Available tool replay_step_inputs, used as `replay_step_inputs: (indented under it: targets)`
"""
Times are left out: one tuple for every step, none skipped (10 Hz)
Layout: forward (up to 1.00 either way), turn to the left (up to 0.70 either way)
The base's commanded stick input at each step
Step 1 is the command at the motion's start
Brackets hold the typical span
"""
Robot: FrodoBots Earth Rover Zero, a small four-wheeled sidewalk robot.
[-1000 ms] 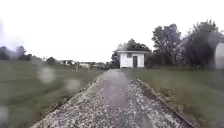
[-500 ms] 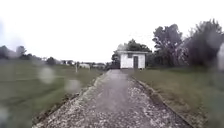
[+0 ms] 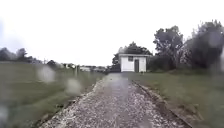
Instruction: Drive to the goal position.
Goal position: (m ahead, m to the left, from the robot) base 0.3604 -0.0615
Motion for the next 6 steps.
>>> replay_step_inputs:
  targets:
    - [0.7, 0.0]
    - [0.7, 0.0]
    - [0.7, 0.0]
    - [0.7, 0.0]
    - [0.7, 0.0]
    - [0.7, 0.0]
